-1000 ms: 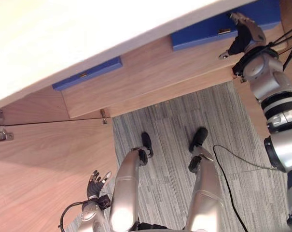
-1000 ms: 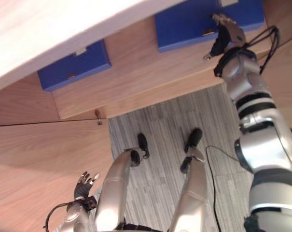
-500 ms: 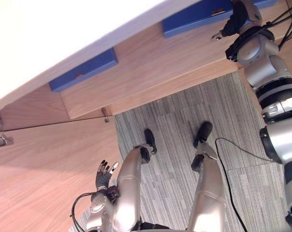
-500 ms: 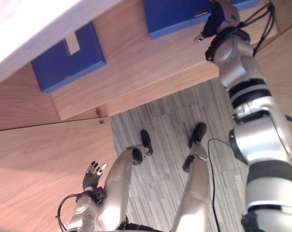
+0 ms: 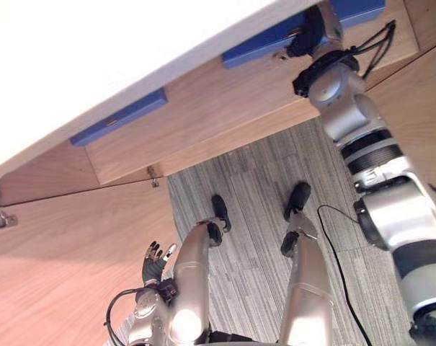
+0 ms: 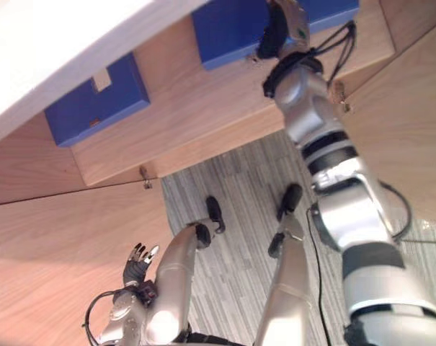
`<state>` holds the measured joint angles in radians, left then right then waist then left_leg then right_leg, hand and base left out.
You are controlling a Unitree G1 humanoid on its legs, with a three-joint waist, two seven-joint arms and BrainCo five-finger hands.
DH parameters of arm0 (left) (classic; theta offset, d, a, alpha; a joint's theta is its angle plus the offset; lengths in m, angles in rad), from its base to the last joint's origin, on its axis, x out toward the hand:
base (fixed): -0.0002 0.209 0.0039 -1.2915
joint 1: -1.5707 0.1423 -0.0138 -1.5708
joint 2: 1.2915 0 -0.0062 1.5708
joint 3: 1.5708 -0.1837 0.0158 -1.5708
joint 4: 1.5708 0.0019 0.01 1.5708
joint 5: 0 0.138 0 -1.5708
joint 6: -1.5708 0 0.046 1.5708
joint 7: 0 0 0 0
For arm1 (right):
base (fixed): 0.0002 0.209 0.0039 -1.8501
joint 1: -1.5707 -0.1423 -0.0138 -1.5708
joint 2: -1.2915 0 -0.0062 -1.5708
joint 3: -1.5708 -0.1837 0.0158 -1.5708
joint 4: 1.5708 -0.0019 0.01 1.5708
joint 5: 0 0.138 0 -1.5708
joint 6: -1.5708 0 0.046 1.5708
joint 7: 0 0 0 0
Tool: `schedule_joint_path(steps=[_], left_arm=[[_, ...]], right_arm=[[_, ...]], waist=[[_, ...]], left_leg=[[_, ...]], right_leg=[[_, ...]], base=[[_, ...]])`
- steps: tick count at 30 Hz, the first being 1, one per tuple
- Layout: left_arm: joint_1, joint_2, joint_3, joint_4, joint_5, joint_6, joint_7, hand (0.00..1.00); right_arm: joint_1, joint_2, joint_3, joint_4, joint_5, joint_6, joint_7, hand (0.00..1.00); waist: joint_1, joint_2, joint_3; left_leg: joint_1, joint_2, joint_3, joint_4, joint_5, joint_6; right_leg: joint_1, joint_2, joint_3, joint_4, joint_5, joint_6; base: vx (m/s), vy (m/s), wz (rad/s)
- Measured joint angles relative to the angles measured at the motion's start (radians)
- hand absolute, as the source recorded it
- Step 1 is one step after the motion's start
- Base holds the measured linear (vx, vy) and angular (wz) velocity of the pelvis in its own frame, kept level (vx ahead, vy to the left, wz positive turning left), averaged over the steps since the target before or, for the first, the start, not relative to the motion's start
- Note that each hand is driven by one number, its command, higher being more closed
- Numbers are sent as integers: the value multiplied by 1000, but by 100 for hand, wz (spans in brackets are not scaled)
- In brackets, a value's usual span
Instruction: Walk over to the cabinet, pick up the folder, carry it to the office cabinet, place the folder inside the office cabinet, then close the office cabinet door
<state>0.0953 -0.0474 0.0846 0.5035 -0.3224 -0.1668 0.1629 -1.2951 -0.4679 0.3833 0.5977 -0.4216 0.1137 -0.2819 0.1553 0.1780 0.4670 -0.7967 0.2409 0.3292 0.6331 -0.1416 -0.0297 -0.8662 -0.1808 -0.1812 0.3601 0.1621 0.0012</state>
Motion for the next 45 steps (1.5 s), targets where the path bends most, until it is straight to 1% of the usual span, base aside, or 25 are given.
schedule_joint_path(steps=[2, 4, 7, 10, 15, 18, 19, 22, 23, 25, 26, 29, 31, 32, 33, 34, 35, 37, 39, 40, 41, 42, 43, 44, 45], left_arm=[[0, 0, 3, -1, 1, 0, 8, 0], [1, 0, 6, -2, 2, -1, 9, 0], [1, 0, 8, -1, 5, -1, 15, 0], [5, 3, 9, -1, 13, -1, 19, 0], [8, 9, 9, 1, 18, -2, 26, 0], [9, 15, 13, 1, 22, -2, 26, 0], [9, 14, 17, 2, 23, -3, 27, 0], [9, 11, 20, 9, 23, -4, 27, 0], [9, 11, 20, 14, 23, -4, 27, 0], [7, 12, 44, 44, 23, -6, 27, 0], [5, 14, 53, 54, 24, -6, 27, 0], [-35, 15, 102, 150, 54, -3, 36, 0], [-54, 16, 127, 197, 73, 2, 45, 0], [-59, 19, 141, 219, 92, 5, 47, 0], [-60, 23, 145, 231, 96, 6, 47, 0], [-64, 28, 157, 260, 99, 12, 47, 0], [-64, 34, 169, 297, 109, 20, 48, 0], [-62, 41, 181, 342, 117, 32, 50, 0], [-52, 49, 203, 390, 132, 50, 50, 0], [-36, 48, 215, 406, 135, 59, 50, 0], [-29, 48, 215, 411, 135, 62, 50, 0], [-20, 45, 215, 413, 135, 65, 50, 0], [-19, 44, 215, 414, 135, 66, 50, 0], [-11, 40, 225, 418, 136, 69, 49, 0], [-9, 39, 236, 423, 136, 71, 49, 0]], right_arm=[[17, 53, -78, -137, -96, 44, -63, 0], [17, 79, -150, -209, -154, 70, -115, 0], [38, 101, -229, -261, -182, 103, -171, 0], [72, 118, -252, -301, -210, 129, -204, 0], [172, 159, -220, -363, -270, 125, -211, 0], [293, 226, -180, -365, -270, 100, -189, 0], [343, 263, -173, -348, -267, 87, -179, 0], [445, 336, -183, -225, -218, 68, -157, 0], [485, 364, -201, -184, -182, 64, -153, 0], [592, 439, -258, -87, -97, 54, -150, 0], [617, 455, -275, -63, -74, 50, -151, 0], [764, 491, -354, 75, 97, 0, -149, 0], [844, 494, -362, 125, 143, -8, -134, 0], [892, 497, -364, 144, 167, -17, -119, 0], [917, 501, -367, 146, 168, -18, -112, 0], [965, 517, -397, 148, 168, -27, -103, 0], [1009, 529, -418, 164, 168, -35, -96, 0], [1049, 541, -439, 190, 169, -46, -90, 0], [1099, 540, -444, 224, 190, -65, -78, 0], [1142, 540, -461, 226, 211, -72, -71, 0], [1162, 541, -481, 236, 220, -77, -66, 0], [1173, 541, -521, 276, 247, -82, -55, 0], [1175, 541, -525, 285, 248, -83, -54, 0], [1195, 540, -554, 310, 257, -86, -45, 0], [1225, 542, -573, 317, 281, -92, -39, 0]], waist=[[-4, -10, 6], [-8, -13, 8], [-9, -16, 10], [-20, -18, 11], [-35, -25, 15], [-47, -35, 18], [-55, -38, 20], [-62, -44, 20], [-64, -52, 18], [-78, -79, 14], [-84, -86, 16], [-97, -107, 5], [-104, -117, -3], [-109, -128, -9], [-110, -134, -13], [-112, -145, -28], [-116, -156, -68], [-113, -167, -110], [-112, -179, -157], [-112, -186, -203], [-112, -188, -222], [-111, -189, -235], [-112, -189, -236], [-109, -192, -261], [-110, -198, -286]], left_leg=[[29, 0, 12, -8, -1, -1], [37, -3, 18, -15, -1, -1], [45, -4, 25, -16, -1, -1], [51, -2, 29, -17, -1, -1], [67, 6, 39, -20, -3, -5], [89, 15, 41, -15, -12, -10], [102, 17, 42, -4, -19, -10], [154, 33, 44, 32, -54, -10], [179, 37, 45, 41, -66, -15], [255, 51, 46, 72, -103, -20], [279, 52, 46, 73, -112, -17], [399, 49, 45, 70, -135, -22], [453, 44, 42, 64, -145, -22], [489, 42, 42, 58, -150, -22], [508, 39, 43, 52, -151, -22], [544, 32, 42, 35, -151, -22], [568, 25, 45, 13, -150, -24], [604, 26, 55, -10, -152, -27], [662, 32, 86, -45, -151, -36], [688, 34, 116, -80, -143, -40], [719, 33, 144, -112, -134, -46], [777, 35, 191, -162, -123, -58], [787, 36, 202, -172, -120, -61], [820, 39, 240, -212, -106, -76], [846, 34, 263, -250, -92, -91]], right_leg=[[18, 3, 9, -4, 0, 0], [20, 2, 15, -4, 0, 0], [24, 1, 18, -4, -1, 2], [28, 4, 19, -7, -3, 4], [37, 10, 21, -12, -3, 4], [60, 18, 21, -15, -6, 6], [73, 20, 21, -14, -8, 7], [123, 28, 24, 10, -30, 12], [142, 29, 26, 25, -43, 13], [211, 33, 27, 55, -79, 16], [233, 32, 26, 59, -86, 18], [350, 20, 14, 66, -117, 26], [409, 8, -6, 65, -130, 28], [445, 1, -17, 63, -138, 29], [459, -2, -23, 61, -141, 29], [498, -13, -43, 50, -144, 31], [524, -21, -71, 30, -144, 31], [564, -34, -123, 3, -142, 29], [613, -32, -152, -41, -132, 17], [624, -35, -176, -67, -130, 14], [647, -55, -239, -86, -134, 9], [696, -92, -374, -106, -136, -3], [702, -96, -396, -109, -135, -4], [720, -101, -455, -123, -121, -22], [727, -91, -466, -144, -74, -18]], base=[[58, 64, -10], [21, 74, -6], [3, 66, -4], [9, 62, -4], [23, 60, -7], [44, 79, -9], [46, 94, -10], [38, 102, -14], [26, 116, -15], [17, 115, -14], [15, 116, -5], [27, 116, 5], [41, 112, 12], [39, 100, 10], [34, 69, 10], [50, 52, 10], [69, 42, 7], [108, 32, -14], [142, 30, -38], [163, 17, -50], [217, 31, -83], [191, 31, -68], [162, 2, -84], [113, -28, -68], [138, -67, -67]])
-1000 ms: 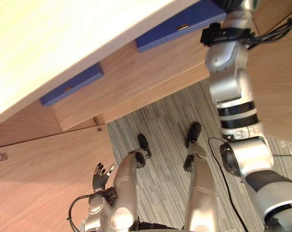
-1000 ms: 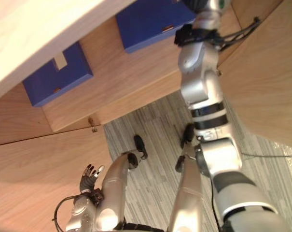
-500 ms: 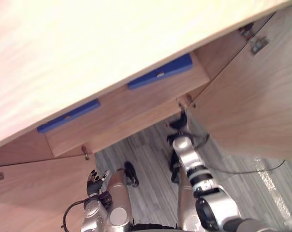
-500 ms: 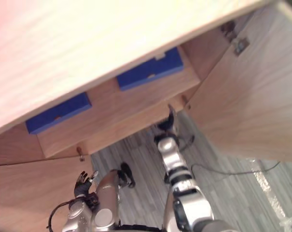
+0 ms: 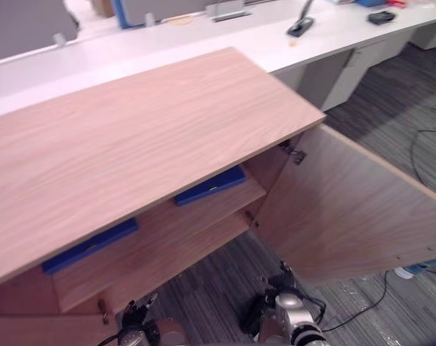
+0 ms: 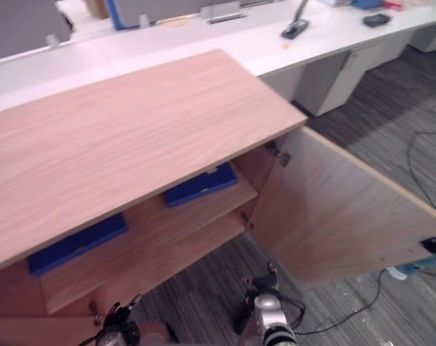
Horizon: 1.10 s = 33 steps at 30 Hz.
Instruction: Walk over to the cabinet, pick up the folder, carry it to the office cabinet, place the folder inside the office cabinet, then close the office cabinet door
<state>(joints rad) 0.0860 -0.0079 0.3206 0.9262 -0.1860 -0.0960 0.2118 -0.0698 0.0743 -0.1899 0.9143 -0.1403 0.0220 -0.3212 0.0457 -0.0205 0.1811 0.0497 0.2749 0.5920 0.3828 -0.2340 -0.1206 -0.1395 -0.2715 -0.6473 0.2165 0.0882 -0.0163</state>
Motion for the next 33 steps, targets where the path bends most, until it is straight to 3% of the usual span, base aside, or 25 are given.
schedule_joint_path(steps=[6, 12, 19, 25, 27, 28, 29, 31, 33], left_arm=[[-14, -41, 24, 6, -7, 3, -8, 0], [-12, -58, 29, 16, -8, 22, -36, 0], [8, 7, -93, 50, 150, 42, -39, 0], [15, 12, -118, 76, 154, 48, -33, 0], [8, 9, -120, 85, 148, 48, -30, 0], [9, 4, -124, 85, 144, 47, -29, 0], [8, -8, -125, 83, 141, 43, -21, 0], [5, -29, -121, 80, 132, 41, -13, 0], [5, -25, -120, 73, 131, 39, -8, 0]], right_arm=[[63, 1, -234, 108, 181, -21, 24, 0], [63, -3, -420, 169, 334, -23, 35, 0], [51, -27, -441, 212, 358, -34, 38, 0], [47, -40, -486, 219, 368, -44, 38, 0], [47, -49, -483, 220, 390, -46, 38, 0], [43, -55, -475, 224, 396, -47, 37, 0], [34, -70, -473, 228, 396, -47, 36, 0], [19, -76, -454, 224, 395, -51, 35, 0], [22, -70, -440, 203, 395, -51, 35, 0]], waist=[[-7, 6, -75], [-8, 10, -116], [-9, 20, -117], [-13, 50, -113], [-15, 60, -108], [-7, 57, -103], [2, 77, -104], [0, 95, -93], [-4, 95, -93]], left_leg=[[115, -7, 11, -229, 107, -33], [145, -23, -13, -294, 119, -31], [145, -49, -52, -256, 71, -17], [140, -37, -84, -133, 14, 13], [114, -48, -179, -50, -13, 38], [104, -71, -261, -38, -53, 38], [88, -131, -391, -78, -93, 43], [84, -177, -443, -126, -104, 70], [77, -209, -441, -102, -95, 80]], right_leg=[[62, 106, 1, -113, 3, 0], [92, 138, 6, -172, 15, 11], [89, 145, 84, -237, 64, 19], [90, 151, 159, -236, 64, 19], [82, 146, 204, -233, 67, 22], [72, 136, 237, -230, 69, 24], [47, 136, 286, -220, 79, 30], [16, 141, 349, -200, 103, 58], [-3, 133, 380, -184, 109, 65]], base=[[141, -98, -16], [88, -16, -2], [36, 34, -25], [55, 58, -39], [32, 88, -57], [-3, 156, -86], [-67, 248, -92], [-171, 257, -99], [-90, 147, -67]])
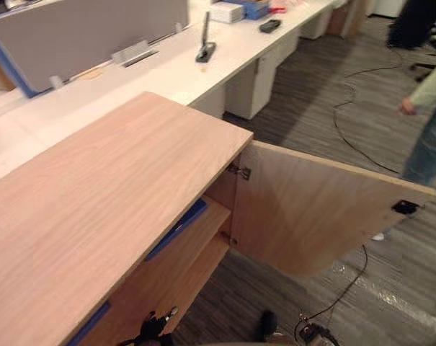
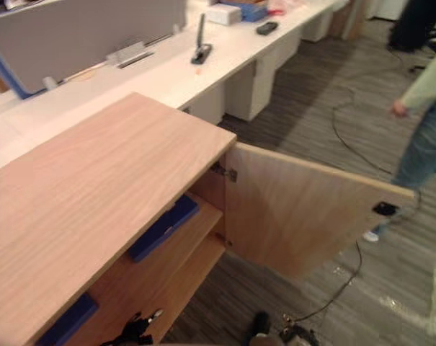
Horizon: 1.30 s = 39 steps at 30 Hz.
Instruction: Walk over to the cabinet, pick up the folder, carry it to the office cabinet, place the folder inside the office cabinet, then close the office cabinet door
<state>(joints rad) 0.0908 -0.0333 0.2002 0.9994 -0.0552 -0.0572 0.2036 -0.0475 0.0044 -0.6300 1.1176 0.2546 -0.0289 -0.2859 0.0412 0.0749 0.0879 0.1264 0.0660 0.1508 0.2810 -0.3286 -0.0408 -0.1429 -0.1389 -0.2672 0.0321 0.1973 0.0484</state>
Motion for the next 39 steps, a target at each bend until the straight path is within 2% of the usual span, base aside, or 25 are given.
schedule_joint_path(steps=[4, 6, 7, 8, 9, 12, 17, 19, 22, 23, 24, 25, 26, 28, 29, 30, 31, 32, 33, 34, 35, 36, 39], left_arm=[[-5, -6, 17, -18, 6, 0, 2, 0], [4, -8, 31, -37, 26, 0, 1, 0], [2, -1, 46, -52, 37, -6, 0, 0], [9, -21, 57, -72, 46, -15, 1, 0], [14, -25, 59, -73, 46, -17, 1, 0], [34, -19, 77, -90, 59, -20, 0, 0], [44, -20, 92, -79, 84, -20, -1, 0], [36, -18, 98, -60, 97, -20, -3, 0], [30, -22, 115, -46, 101, -20, -3, 0], [35, -31, 147, -43, 97, -20, -2, 0], [36, -35, 163, -42, 97, -21, -2, 0], [36, -35, 169, -38, 92, -22, -1, 0], [40, -35, 172, -38, 84, -21, 0, 0], [51, -29, 175, -40, 72, -27, 2, 0], [55, -15, 169, -39, 69, -27, 3, 0], [56, 2, 165, -38, 63, -28, 4, 0], [53, 20, 151, -29, 60, -25, 4, 0], [47, 28, 135, -26, 57, -25, 3, 0], [44, 29, 128, -27, 54, -31, 4, 0], [44, 32, 114, -25, 51, -33, 6, 0], [52, 31, 97, -25, 42, -33, 8, 0], [53, 35, 98, -25, 20, -33, 7, 0], [57, 61, 66, -26, -16, -28, 7, 0]], right_arm=[[6, 21, 31, -55, 0, 1, -3, 0], [5, 28, 76, -78, 0, 0, -4, 0], [3, 40, 81, -91, 0, -2, -5, 0], [12, 42, 81, -105, 0, -3, -7, 0], [14, 45, 85, -104, 0, -3, -7, 0], [15, 79, 110, -101, 0, 1, -3, 0], [30, 79, 117, -102, 1, -2, -1, 0], [32, 76, 171, -104, 2, -4, 0, 0], [21, 68, 196, -111, 2, -5, -1, 0], [18, 71, 196, -123, 2, -5, -2, 0], [16, 71, 198, -129, 2, -4, -2, 0], [15, 68, 195, -156, 2, -4, -6, 0], [7, 60, 194, -174, 1, -4, -9, 0], [-33, 47, 190, -176, 1, -5, -11, 0], [-61, 42, 185, -176, 1, -8, -12, 0], [-76, 41, 183, -175, 1, -9, -12, 0], [-105, 26, 183, -175, 1, -12, -12, 0], [-132, 1, 185, -175, 1, -16, -14, 0], [-137, -15, 186, -171, 0, -19, -15, 0], [-141, -56, 179, -165, 1, -28, -27, 0], [-147, -99, 180, -165, 2, -31, -33, 0], [-151, -112, 180, -162, 2, -32, -33, 0], [-202, -134, 178, -164, 3, -36, -38, 0]], waist=[[-16, -4, 8], [-13, -27, 19], [-10, -52, 23], [-19, -34, 10], [-2, -43, 8], [1, -60, -8], [-1, -59, -15], [-3, -58, -14], [-1, -54, -10], [8, -45, -13], [8, -45, -14], [5, -45, -19], [6, -41, -29], [12, -45, -46], [13, -65, -60], [19, -80, -70], [29, -86, -86], [34, -96, -80], [37, -112, -70], [37, -106, -69], [40, -77, -77], [49, -77, -74], [28, -91, -74]], left_leg=[[-3, -18, 19, 50, 2, 4], [-16, -40, 18, 115, 25, -1], [-41, -53, 18, 122, -3, 47], [-40, -28, 27, 5, 37, 49], [-31, -31, 41, 4, 40, 48], [-16, -32, 63, -17, 41, 47], [14, -16, 80, -54, 53, 27], [24, -5, 89, -59, 54, 23], [52, 12, 124, -52, 55, 24], [62, 32, 144, -59, 53, 29], [67, 35, 157, -62, 53, 29], [69, 41, 164, -62, 54, 28], [69, 56, 171, -62, 58, 23], [67, 71, 193, -65, 65, 11], [65, 65, 209, -70, 71, 2], [63, 58, 222, -71, 73, -3], [40, 64, 242, -51, 85, -4], [-30, 69, 232, 56, 120, 22], [-58, 58, 213, 54, 101, -2], [-35, 14, 149, -150, 114, -14], [-48, 21, 117, -249, 251, -6], [-45, 30, 120, -230, 253, -27], [-44, 34, 109, -232, 251, -34]], right_leg=[[-13, -5, 0, 37, -10, -3], [-5, -32, 6, 40, -10, -2], [6, -70, 15, 32, -5, 4], [11, -53, 2, 29, -3, 6], [12, -56, 9, 22, -2, 8], [20, -54, 5, 14, 0, 2], [28, -23, 8, -9, 1, 4], [27, -14, 6, -3, 2, 4], [10, -17, -40, 66, 2, 2], [5, -16, -67, 88, -12, -23], [-11, -37, -106, 160, -69, -60], [-38, -113, -191, 337, -174, -90], [-43, -181, -239, 448, -205, -77], [-36, -254, -264, 509, -205, -72], [-23, -290, -268, 487, -184, -73], [-15, -292, -266, 448, -171, -44], [-3, -247, -273, 348, -197, 2], [24, -220, -269, 226, -166, 49], [47, -215, -262, 162, -133, 56], [98, -186, -256, 49, -79, 53], [124, -145, -257, 2, -66, 62], [131, -135, -245, -8, -65, 64], [140, -123, -241, -25, -62, 63]], base=[[-16, 99, -29], [-43, 114, -20], [-105, 87, 15], [-153, 92, 2], [-117, 69, -16], [-42, 38, -16], [12, -20, -12], [17, -19, -19], [-56, 2, -23], [-89, 6, -23], [-79, 10, -11], [0, 0, 0], [17, -17, -4], [91, -102, -43], [135, -168, -67], [219, -293, -89], [206, -343, -92], [171, -293, -81], [-3, -211, -43], [-74, -70, -28], [-85, -60, -40], [5, 36, -41], [64, -6, -8]])
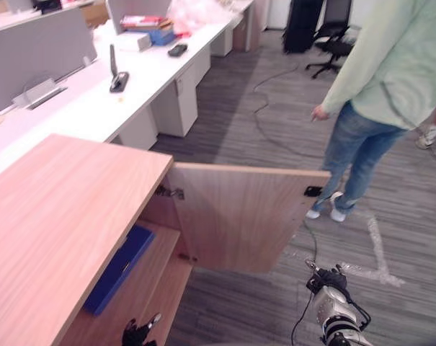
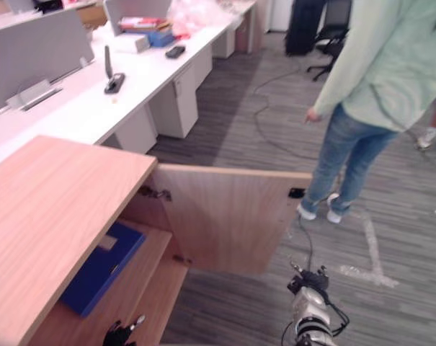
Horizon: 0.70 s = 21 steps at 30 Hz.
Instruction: Walk over to the cabinet, pick up the folder, carry it to the office cabinet, place the folder inside the office cabinet, then close the office cabinet door
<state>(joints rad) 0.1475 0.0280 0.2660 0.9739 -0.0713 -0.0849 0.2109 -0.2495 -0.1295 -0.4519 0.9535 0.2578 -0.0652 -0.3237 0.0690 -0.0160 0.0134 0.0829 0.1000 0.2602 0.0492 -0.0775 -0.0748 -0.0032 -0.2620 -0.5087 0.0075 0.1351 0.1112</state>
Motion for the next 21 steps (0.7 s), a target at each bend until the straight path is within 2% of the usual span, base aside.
schedule_joint_path(steps=[2, 11, 17, 21], left_arm=[[-5, 7, -10, -11, -8, -1, 0, 0], [22, 32, -16, -37, -13, -1, -5, 0], [80, 46, -20, -28, -13, 1, -23, 0], [95, 48, -20, -21, -13, 0, -34, 0]], right_arm=[[-37, -18, -5, 1, 1, 0, -4, 0], [-264, -120, -20, 51, 36, 0, 6, 0], [-336, -203, 117, 66, 34, -5, 60, 0], [-358, -226, 176, 95, 35, -6, 83, 0]], waist=[[1, -15, 11], [9, -16, 41], [25, -15, 71], [25, -12, 76]], left_leg=[[-14, 4, -19, 1, 1, -2], [-14, 6, -45, 4, 2, -3], [-16, 6, -55, 8, 2, -3], [-31, 6, -68, 19, 1, -3]], right_leg=[[-3, 4, -9, -3, 0, 0], [22, 14, -21, -24, 2, -3], [28, 14, -30, -28, 4, -5], [27, 15, -37, -34, 8, -11]], base=[[1, -32, 18], [-1, -7, 7], [11, 5, 4], [-10, 2, 6]])
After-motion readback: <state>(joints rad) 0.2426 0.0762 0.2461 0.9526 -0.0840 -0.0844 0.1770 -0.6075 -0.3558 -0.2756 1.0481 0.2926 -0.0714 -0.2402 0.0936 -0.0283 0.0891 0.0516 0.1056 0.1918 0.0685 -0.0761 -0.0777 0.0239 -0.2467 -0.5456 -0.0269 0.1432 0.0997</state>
